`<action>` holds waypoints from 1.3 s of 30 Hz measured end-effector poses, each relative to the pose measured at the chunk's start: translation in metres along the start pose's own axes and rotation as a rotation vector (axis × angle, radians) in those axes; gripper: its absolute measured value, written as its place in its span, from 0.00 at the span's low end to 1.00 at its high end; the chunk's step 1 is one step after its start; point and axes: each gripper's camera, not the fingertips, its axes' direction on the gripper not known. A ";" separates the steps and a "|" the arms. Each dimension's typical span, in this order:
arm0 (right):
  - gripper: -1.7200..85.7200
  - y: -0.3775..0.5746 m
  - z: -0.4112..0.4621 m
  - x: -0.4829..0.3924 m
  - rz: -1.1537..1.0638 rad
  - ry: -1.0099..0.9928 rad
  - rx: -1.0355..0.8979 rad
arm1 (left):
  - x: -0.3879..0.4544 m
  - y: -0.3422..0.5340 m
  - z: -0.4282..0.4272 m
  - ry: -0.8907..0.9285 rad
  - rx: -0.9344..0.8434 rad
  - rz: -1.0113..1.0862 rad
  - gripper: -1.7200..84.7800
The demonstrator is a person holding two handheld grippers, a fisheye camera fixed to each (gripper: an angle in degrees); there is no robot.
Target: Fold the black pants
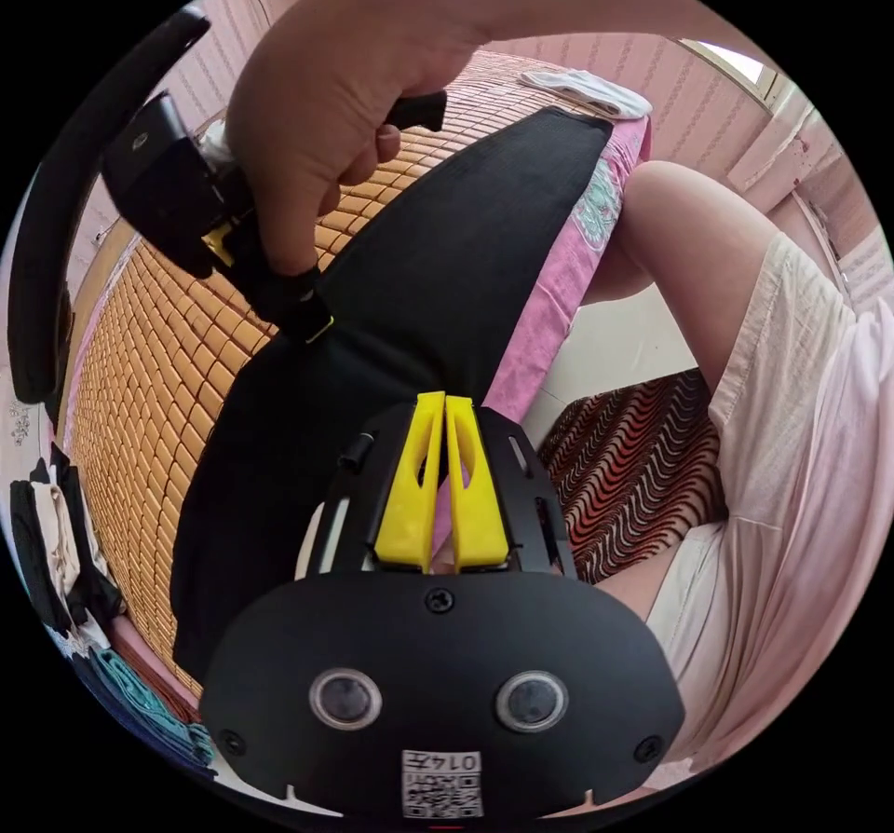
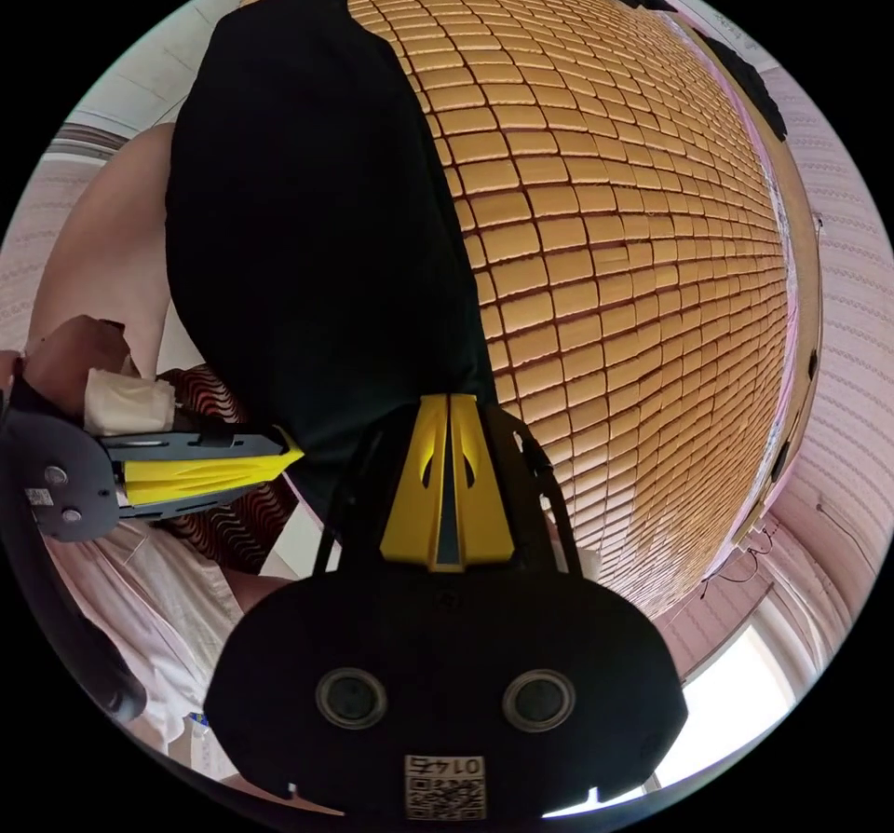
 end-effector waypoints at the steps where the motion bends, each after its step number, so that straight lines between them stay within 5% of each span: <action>1: 0.01 -0.001 0.000 -0.001 -0.004 0.007 0.006 | 0.003 -0.004 0.000 0.000 -0.013 0.011 0.01; 14: 0.01 0.030 0.012 -0.004 -0.036 -0.001 0.050 | 0.029 -0.033 0.003 -0.015 -0.071 0.129 0.01; 20: 0.01 0.076 0.021 -0.024 0.016 0.122 0.127 | 0.028 -0.035 -0.002 0.007 -0.045 -0.032 0.01; 28: 0.01 0.301 0.035 0.000 0.611 -0.084 0.386 | 0.033 -0.023 -0.035 -0.050 0.052 -0.199 0.01; 32: 0.03 0.433 0.078 0.004 0.895 -0.064 0.334 | 0.031 -0.022 -0.046 0.003 0.167 -0.269 0.02; 39: 0.18 0.622 0.158 0.023 1.284 -0.110 0.222 | 0.028 -0.050 -0.042 0.005 0.094 -0.266 0.08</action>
